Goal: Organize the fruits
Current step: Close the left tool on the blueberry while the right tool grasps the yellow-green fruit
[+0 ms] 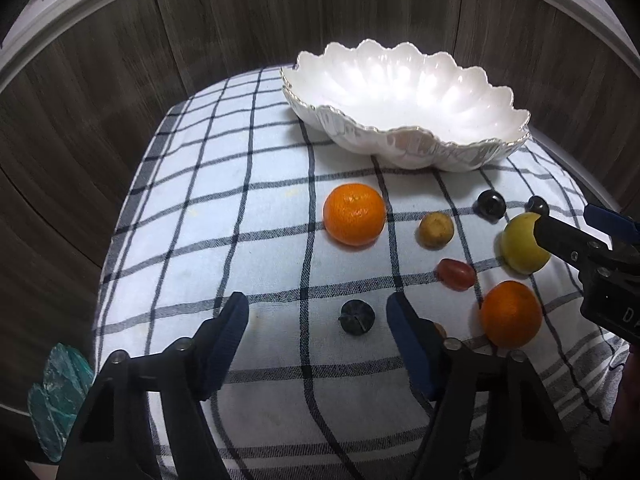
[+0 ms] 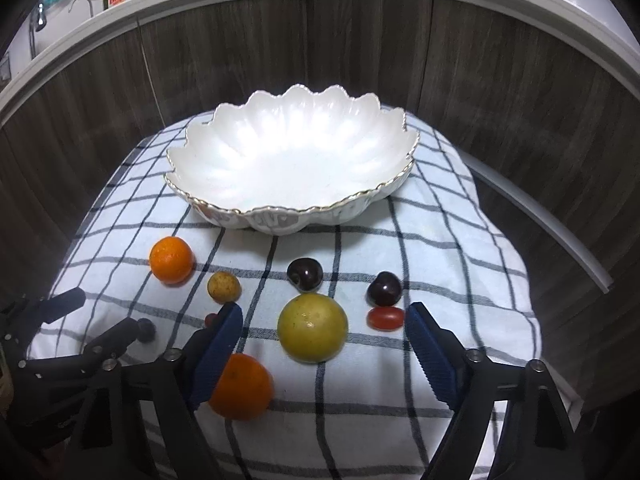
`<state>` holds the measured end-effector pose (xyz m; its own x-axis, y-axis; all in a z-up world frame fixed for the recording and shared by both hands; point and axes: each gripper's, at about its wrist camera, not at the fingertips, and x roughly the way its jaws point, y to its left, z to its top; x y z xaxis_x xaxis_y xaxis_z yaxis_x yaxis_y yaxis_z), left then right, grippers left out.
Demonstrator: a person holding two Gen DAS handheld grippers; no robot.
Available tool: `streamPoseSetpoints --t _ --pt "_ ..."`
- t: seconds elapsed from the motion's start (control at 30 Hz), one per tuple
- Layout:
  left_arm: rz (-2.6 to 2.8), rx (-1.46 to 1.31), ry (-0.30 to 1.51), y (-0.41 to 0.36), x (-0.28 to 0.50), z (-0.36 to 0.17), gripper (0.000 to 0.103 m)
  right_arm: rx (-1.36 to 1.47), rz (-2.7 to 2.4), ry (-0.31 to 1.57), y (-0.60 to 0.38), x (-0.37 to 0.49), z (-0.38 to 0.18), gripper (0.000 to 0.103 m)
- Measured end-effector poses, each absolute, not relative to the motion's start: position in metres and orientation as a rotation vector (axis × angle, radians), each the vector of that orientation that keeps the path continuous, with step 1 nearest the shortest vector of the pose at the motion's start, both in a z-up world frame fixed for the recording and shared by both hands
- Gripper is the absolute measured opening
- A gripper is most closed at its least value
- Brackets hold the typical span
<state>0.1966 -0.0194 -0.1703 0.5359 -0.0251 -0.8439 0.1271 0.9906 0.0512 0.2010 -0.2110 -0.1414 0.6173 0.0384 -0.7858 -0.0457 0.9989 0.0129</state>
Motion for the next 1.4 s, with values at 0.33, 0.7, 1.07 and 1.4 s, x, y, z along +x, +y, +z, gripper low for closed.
streamPoseSetpoints --t 0.33,0.7,1.07,1.4 --pt "-0.138 0.098 1.053 -0.024 0.202 -0.188 0.045 0.008 0.069 0.966 -0.210 0.213 -0.162 0.072" --pt "-0.182 0.109 1.062 -0.033 0.201 -0.193 0.024 0.032 0.086 1.014 -0.212 0.222 -0.175 0.062" --pt "-0.186 0.104 1.048 -0.030 0.200 -0.188 0.021 0.040 0.106 1.038 -0.212 0.223 -0.181 0.050" --pt "-0.170 0.112 0.997 -0.029 0.193 -0.167 0.021 0.032 0.108 0.982 -0.213 0.212 -0.162 0.050"
